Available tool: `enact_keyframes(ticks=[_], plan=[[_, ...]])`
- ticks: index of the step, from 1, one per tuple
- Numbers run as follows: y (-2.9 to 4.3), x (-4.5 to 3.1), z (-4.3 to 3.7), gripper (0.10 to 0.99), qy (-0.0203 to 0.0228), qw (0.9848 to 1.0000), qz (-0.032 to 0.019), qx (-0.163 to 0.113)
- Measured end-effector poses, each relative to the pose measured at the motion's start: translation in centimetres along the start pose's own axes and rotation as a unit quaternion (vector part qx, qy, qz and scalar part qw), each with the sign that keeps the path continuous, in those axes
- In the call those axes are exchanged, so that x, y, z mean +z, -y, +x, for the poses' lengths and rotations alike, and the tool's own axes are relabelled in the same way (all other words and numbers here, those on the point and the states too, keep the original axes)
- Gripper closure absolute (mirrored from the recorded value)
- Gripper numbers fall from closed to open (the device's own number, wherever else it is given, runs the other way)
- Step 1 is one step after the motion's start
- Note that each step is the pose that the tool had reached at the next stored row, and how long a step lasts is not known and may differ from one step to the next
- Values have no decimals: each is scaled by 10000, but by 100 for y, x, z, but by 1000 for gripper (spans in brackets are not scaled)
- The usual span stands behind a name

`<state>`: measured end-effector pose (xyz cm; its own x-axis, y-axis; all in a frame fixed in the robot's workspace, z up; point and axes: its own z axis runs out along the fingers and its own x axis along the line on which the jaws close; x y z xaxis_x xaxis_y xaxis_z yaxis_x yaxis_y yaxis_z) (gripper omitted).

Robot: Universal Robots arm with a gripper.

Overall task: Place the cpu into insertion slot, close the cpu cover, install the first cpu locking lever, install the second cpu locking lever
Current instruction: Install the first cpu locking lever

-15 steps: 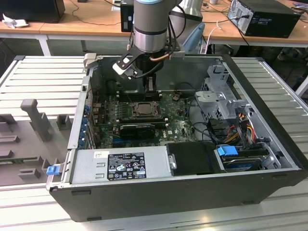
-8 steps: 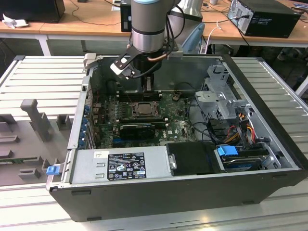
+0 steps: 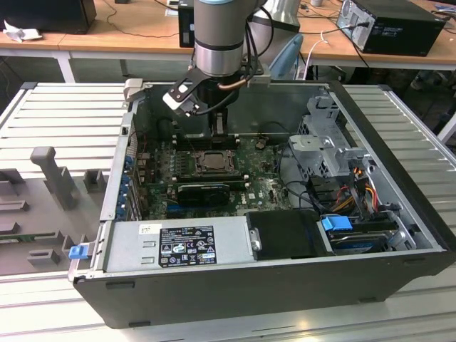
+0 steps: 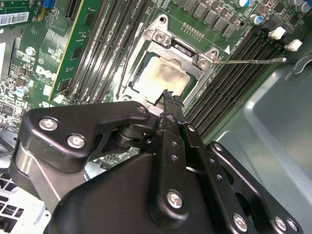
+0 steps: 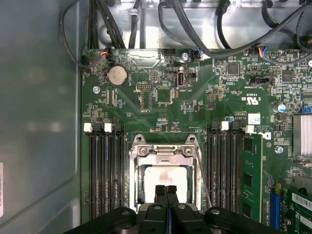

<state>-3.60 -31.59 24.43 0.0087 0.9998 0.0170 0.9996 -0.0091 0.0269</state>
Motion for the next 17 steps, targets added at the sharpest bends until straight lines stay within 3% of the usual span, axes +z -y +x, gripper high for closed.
enact_keyframes(ticks=[17], plan=[[-3,-115,2,980,2,10000,1,0]])
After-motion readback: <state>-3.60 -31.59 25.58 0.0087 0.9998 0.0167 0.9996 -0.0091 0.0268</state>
